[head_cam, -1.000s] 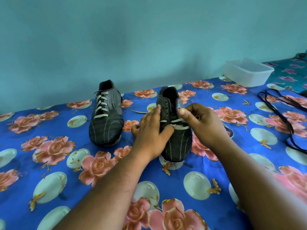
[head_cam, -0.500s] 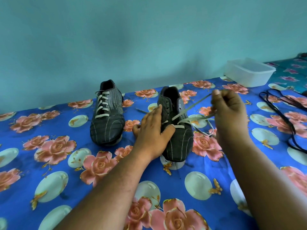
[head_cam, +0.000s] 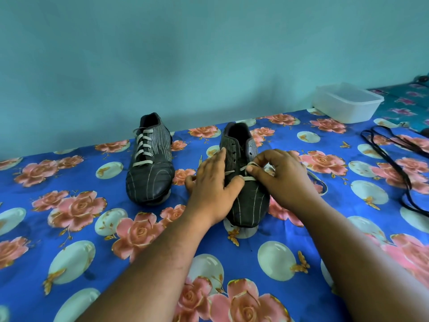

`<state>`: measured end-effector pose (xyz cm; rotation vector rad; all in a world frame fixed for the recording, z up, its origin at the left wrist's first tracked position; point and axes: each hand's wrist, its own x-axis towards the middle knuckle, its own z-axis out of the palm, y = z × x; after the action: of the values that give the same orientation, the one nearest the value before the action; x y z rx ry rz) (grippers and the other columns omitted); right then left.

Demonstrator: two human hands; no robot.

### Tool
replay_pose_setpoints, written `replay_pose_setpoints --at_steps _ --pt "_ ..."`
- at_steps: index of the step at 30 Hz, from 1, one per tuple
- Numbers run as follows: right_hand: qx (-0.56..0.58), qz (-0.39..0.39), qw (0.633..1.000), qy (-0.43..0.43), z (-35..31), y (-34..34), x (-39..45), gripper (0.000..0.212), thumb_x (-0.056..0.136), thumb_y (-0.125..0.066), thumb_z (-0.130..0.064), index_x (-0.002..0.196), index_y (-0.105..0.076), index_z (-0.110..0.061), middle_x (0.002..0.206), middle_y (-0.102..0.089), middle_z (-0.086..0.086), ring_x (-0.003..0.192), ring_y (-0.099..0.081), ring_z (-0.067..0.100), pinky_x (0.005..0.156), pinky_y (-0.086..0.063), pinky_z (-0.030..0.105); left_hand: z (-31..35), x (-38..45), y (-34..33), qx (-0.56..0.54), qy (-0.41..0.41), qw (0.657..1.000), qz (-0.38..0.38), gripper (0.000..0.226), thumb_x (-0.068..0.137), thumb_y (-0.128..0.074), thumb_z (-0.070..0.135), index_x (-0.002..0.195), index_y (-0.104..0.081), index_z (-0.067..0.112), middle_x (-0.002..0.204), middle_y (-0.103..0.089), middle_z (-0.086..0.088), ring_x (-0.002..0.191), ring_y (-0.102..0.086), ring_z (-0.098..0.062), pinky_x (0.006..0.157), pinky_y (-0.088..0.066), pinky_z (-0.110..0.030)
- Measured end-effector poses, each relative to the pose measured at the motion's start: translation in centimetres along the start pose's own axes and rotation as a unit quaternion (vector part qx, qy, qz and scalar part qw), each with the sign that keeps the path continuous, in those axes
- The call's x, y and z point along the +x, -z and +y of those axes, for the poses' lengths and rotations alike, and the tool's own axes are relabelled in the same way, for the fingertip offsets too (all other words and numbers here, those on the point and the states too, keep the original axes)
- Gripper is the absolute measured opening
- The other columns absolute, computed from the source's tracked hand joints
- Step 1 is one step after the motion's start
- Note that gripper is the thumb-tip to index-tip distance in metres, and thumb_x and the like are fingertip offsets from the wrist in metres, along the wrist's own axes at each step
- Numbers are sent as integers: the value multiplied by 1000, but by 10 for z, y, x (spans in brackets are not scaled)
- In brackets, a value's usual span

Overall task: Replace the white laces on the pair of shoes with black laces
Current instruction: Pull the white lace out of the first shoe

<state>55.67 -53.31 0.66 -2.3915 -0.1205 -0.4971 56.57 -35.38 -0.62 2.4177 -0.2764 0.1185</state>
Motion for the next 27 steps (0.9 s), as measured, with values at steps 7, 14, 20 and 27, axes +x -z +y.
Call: replay_pose_setpoints --at_steps 7,14,20,27 --pt "287 62 955 -52 -10 11 4 16 99 -65 -28 87 -62 -18 69 -59 -18 62 -48 -1 63 -40 16 0 0 0 -1 0 1000 -1 85 83 -32 59 162 -14 34 167 -20 10 153 -11 -8 121 -3 -50" --pt "179 208 948 -163 17 21 13 22 95 -66 -26 113 -55 -21 105 -58 -6 95 -54 12 86 -44 38 2 0 1 -12 2 1000 -3 84 82 -33 57 161 -15 34 167 -20 11 153 -11 -7 121 -2 -49" --pt "-18 45 999 -25 1 3 2 42 90 -64 -59 127 -60 -41 134 -56 -11 132 -37 21 107 -30 50 2 -1 2 -10 6 1000 -4 83 82 -32 58 161 -14 36 167 -19 11 153 -10 -6 122 -2 -50" --pt "36 3 999 4 4 0 3 18 85 -70 -58 79 -64 -42 84 -66 -20 99 -51 15 93 -43 56 2 -1 2 -9 6 1000 -7 84 82 -32 59 161 -14 36 168 -19 11 153 -9 -6 122 -3 -49"
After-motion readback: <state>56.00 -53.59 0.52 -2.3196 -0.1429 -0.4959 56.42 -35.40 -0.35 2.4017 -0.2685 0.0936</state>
